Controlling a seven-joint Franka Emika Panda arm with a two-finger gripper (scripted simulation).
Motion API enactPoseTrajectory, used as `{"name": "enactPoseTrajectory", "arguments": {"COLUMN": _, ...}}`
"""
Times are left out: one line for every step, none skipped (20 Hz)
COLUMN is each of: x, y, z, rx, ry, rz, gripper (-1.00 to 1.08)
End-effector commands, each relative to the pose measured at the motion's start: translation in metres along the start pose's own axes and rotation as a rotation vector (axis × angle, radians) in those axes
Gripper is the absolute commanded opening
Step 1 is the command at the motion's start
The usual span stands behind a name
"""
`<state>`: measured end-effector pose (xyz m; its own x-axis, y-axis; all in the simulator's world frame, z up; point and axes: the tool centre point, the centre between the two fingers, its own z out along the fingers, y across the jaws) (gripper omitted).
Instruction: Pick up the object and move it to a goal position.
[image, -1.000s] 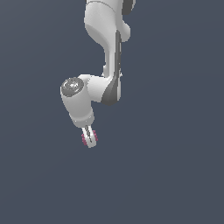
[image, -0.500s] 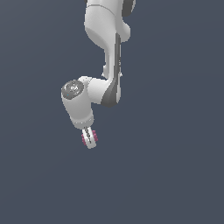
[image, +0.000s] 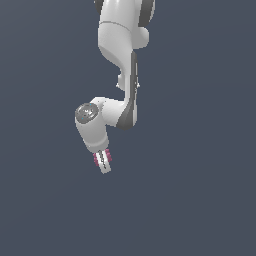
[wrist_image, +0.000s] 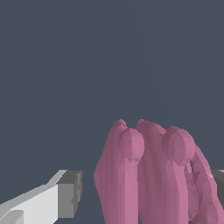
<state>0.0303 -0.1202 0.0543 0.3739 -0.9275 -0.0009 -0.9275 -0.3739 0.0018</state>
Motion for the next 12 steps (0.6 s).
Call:
{"name": "enactPoseTrajectory", "arguments": {"x": 0.0006, "y": -0.001, "z": 0.0013, "rx": 0.002, "ry": 0.001, "rz": 0.0, "gripper": 1.0}}
{"name": "enactPoseTrajectory", "arguments": {"x": 0.0006, "y": -0.001, "z": 0.0013, "rx": 0.002, "ry": 0.001, "rz": 0.0, "gripper": -1.0}}
{"name": "enactPoseTrajectory", "arguments": {"x": 0.0006, "y": -0.001, "z": 0.0013, "rx": 0.002, "ry": 0.001, "rz": 0.0, "gripper": -1.0}}
{"name": "enactPoseTrajectory", "arguments": {"x": 0.0006, "y": -0.001, "z": 0.0013, "rx": 0.002, "ry": 0.001, "rz": 0.0, "gripper": -1.0}}
{"name": "enactPoseTrajectory", "arguments": {"x": 0.0006, "y": -0.001, "z": 0.0013, "rx": 0.002, "ry": 0.001, "rz": 0.0, "gripper": -1.0}}
{"name": "enactPoseTrajectory", "arguments": {"x": 0.0006, "y": -0.001, "z": 0.0013, "rx": 0.002, "ry": 0.001, "rz": 0.0, "gripper": -1.0}}
{"name": "enactPoseTrajectory", "arguments": {"x": 0.0006, "y": -0.001, "z": 0.0013, "rx": 0.002, "ry": 0.001, "rz": 0.0, "gripper": -1.0}}
{"name": "enactPoseTrajectory", "arguments": {"x": 0.0006, "y": -0.001, "z": 0.0013, "rx": 0.002, "ry": 0.001, "rz": 0.0, "gripper": -1.0}}
{"name": "enactPoseTrajectory", "arguments": {"x": 0.0006, "y": -0.001, "z": 0.0013, "rx": 0.002, "ry": 0.001, "rz": 0.0, "gripper": -1.0}}
{"name": "enactPoseTrajectory", "arguments": {"x": 0.0006, "y": -0.001, "z": 0.0013, "rx": 0.002, "ry": 0.001, "rz": 0.0, "gripper": -1.0}}
{"name": "enactPoseTrajectory", "arguments": {"x": 0.0006, "y": -0.001, "z": 0.0013, "rx": 0.002, "ry": 0.001, "rz": 0.0, "gripper": -1.0}}
{"name": "enactPoseTrajectory", "arguments": {"x": 0.0003, "y": -0.0013, "z": 0.0009, "rx": 0.002, "ry": 0.001, "rz": 0.0, "gripper": -1.0}}
